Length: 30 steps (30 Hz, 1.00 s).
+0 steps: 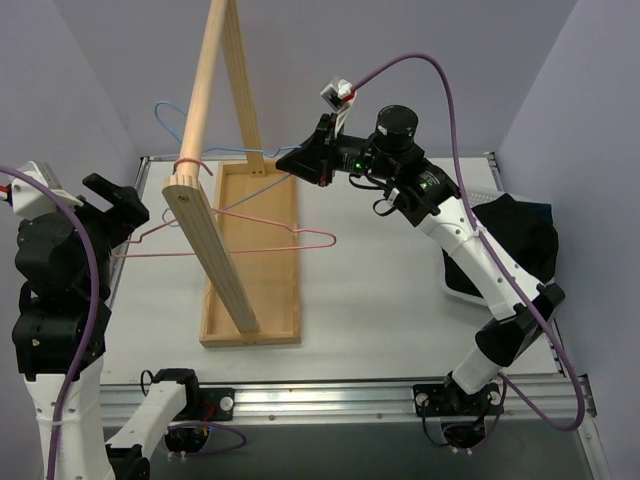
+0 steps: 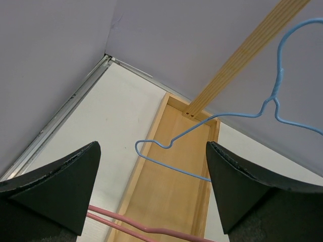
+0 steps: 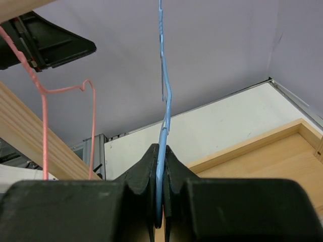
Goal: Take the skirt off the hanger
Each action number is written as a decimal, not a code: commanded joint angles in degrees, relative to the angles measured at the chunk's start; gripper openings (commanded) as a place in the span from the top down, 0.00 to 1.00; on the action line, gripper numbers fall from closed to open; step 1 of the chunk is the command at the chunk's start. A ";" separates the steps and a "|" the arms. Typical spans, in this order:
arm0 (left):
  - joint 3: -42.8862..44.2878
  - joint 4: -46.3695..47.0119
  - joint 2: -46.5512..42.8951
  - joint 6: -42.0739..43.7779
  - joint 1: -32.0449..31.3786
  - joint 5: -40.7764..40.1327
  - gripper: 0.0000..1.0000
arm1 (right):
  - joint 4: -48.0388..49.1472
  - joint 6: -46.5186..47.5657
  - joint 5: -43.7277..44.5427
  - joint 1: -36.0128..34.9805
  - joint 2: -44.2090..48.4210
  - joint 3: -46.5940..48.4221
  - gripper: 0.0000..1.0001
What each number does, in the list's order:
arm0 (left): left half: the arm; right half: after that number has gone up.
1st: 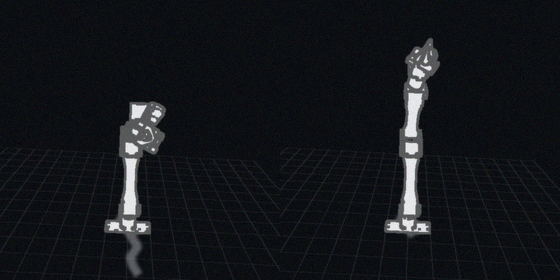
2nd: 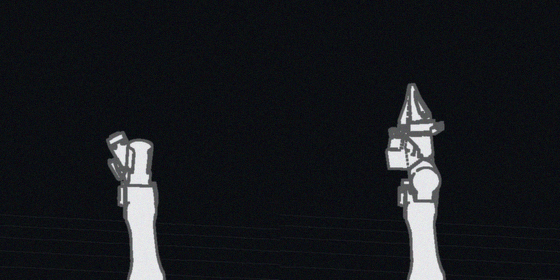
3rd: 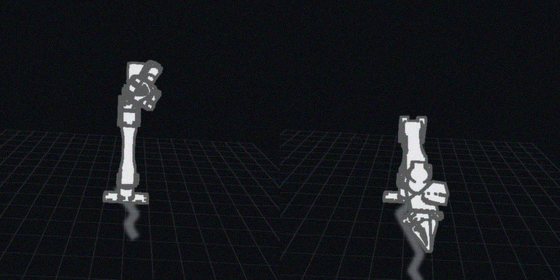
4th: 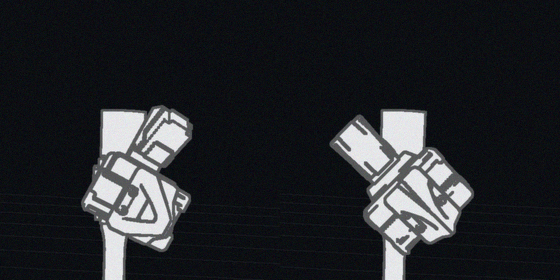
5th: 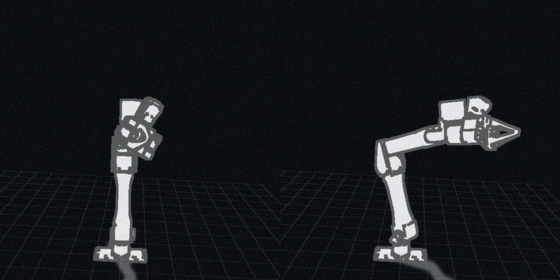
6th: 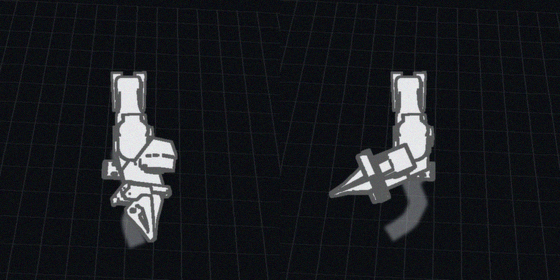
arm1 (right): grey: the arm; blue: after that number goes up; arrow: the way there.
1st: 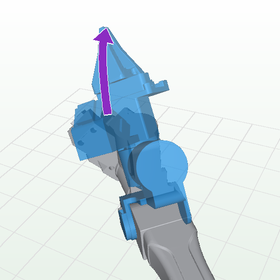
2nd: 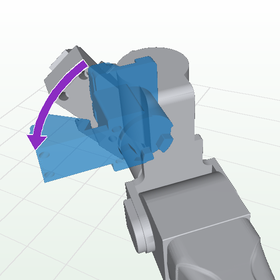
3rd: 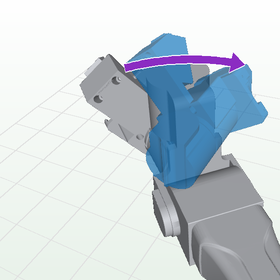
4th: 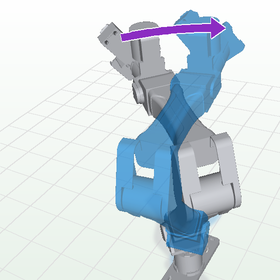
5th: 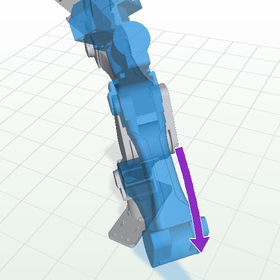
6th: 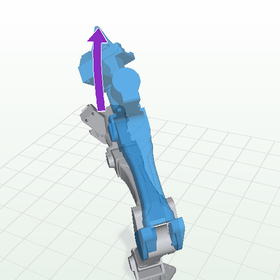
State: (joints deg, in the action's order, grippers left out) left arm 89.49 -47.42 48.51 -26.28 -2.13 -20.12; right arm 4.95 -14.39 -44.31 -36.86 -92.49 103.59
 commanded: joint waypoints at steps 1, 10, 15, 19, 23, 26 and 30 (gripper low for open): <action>2.35 -0.39 2.20 1.85 0.29 4.20 0.06 | 4.81 -0.46 -1.47 -0.49 4.59 0.38 1.00; 1.91 0.14 2.11 0.88 0.29 8.34 0.06 | 4.63 -0.64 -2.36 -1.19 6.97 1.88 1.00; 3.14 -0.65 2.38 0.97 0.29 8.60 0.06 | 4.72 -0.55 -2.36 -1.37 8.37 1.53 1.00; 4.46 -1.71 3.43 0.97 0.28 9.30 0.06 | 4.36 -0.20 -1.39 -1.37 10.04 1.09 1.00; 4.64 -1.45 3.61 0.53 0.20 10.19 0.06 | 4.28 -0.29 -0.86 -1.37 12.68 0.03 1.00; 4.46 -1.36 3.61 0.09 0.29 10.80 0.06 | 2.96 0.59 0.10 -1.46 13.73 -0.49 1.00; 4.02 -1.28 3.17 -0.61 0.20 11.59 0.06 | 1.12 1.38 1.07 -1.37 15.66 -1.72 1.00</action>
State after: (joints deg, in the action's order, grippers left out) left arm 92.18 -48.88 51.99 -26.22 -2.13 -10.07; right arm 4.86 -14.28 -44.42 -37.93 -79.37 103.07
